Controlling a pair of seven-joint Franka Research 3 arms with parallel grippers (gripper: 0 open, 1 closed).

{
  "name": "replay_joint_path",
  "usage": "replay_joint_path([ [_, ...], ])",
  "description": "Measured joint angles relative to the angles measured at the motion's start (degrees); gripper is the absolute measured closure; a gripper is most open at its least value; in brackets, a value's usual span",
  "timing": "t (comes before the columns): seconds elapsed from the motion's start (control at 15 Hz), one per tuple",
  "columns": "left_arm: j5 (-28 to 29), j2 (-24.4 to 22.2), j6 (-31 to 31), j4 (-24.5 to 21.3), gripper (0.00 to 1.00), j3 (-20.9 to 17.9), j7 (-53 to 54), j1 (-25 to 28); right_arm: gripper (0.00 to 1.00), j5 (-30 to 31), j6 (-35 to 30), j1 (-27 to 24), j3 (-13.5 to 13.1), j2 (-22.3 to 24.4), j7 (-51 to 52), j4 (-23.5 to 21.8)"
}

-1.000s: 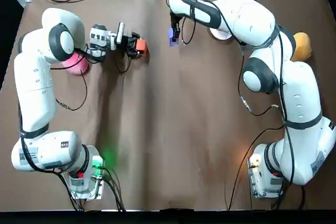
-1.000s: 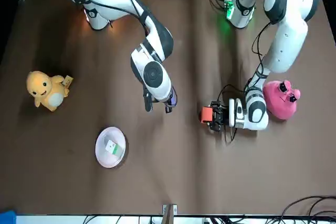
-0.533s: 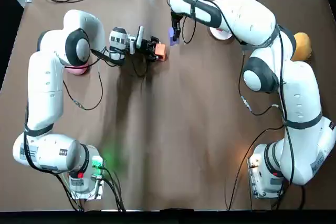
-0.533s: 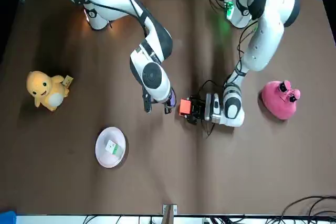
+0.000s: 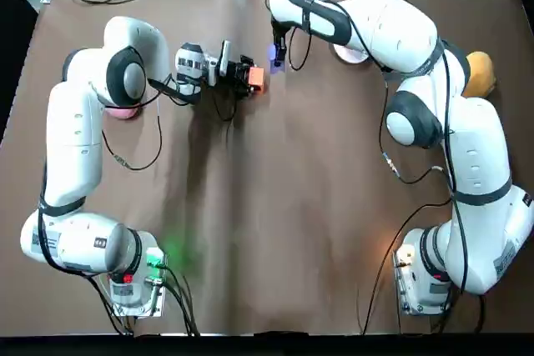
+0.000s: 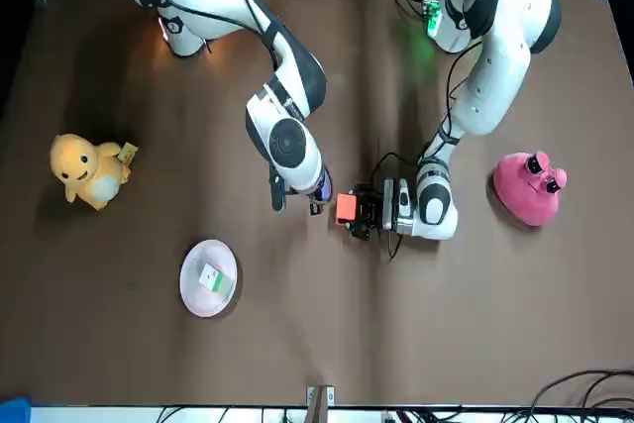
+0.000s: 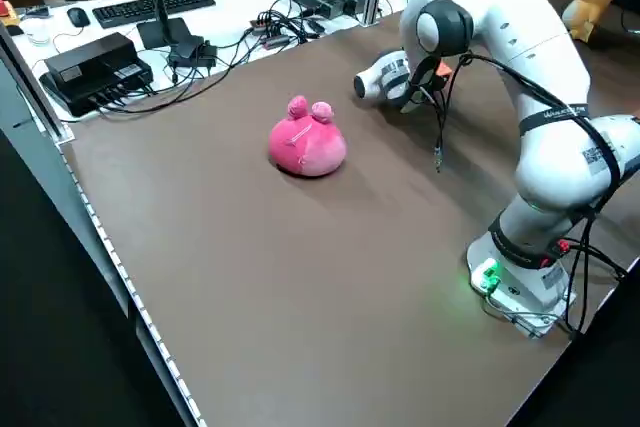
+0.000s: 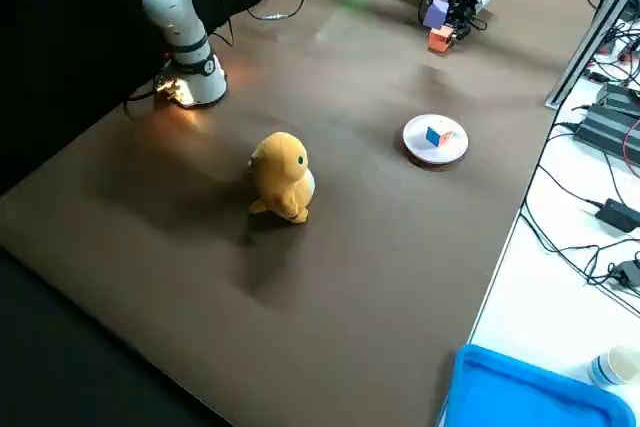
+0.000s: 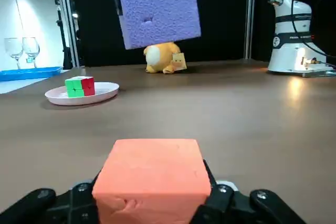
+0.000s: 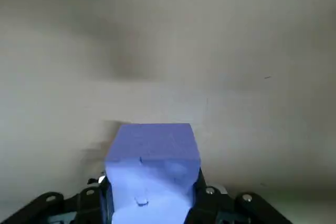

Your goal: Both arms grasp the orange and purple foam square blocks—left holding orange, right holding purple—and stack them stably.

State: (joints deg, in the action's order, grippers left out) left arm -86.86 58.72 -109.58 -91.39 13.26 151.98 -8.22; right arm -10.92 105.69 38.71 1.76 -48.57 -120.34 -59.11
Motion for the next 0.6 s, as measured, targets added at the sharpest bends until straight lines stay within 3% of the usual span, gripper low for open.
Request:
replay_joint_path([
  [0.2,-2.2,0.0,-1.3,0.1,0.35,0.0,0.1,-1.4,0.44,0.0,1.2,0.2,0.0,-0.2,-2.0,-0.1],
  [0.4,-4.4,0.0,-2.9,0.3,0.35,0.0,0.1,-3.4,0.44,0.0,7.7,2.2,0.1,-0.9,-6.7,-0.1],
  [0.6,-5.7,0.0,-3.7,0.3,0.35,0.1,0.1,-4.2,0.44,0.0,8.6,2.9,0.0,-1.3,-7.2,-0.1],
])
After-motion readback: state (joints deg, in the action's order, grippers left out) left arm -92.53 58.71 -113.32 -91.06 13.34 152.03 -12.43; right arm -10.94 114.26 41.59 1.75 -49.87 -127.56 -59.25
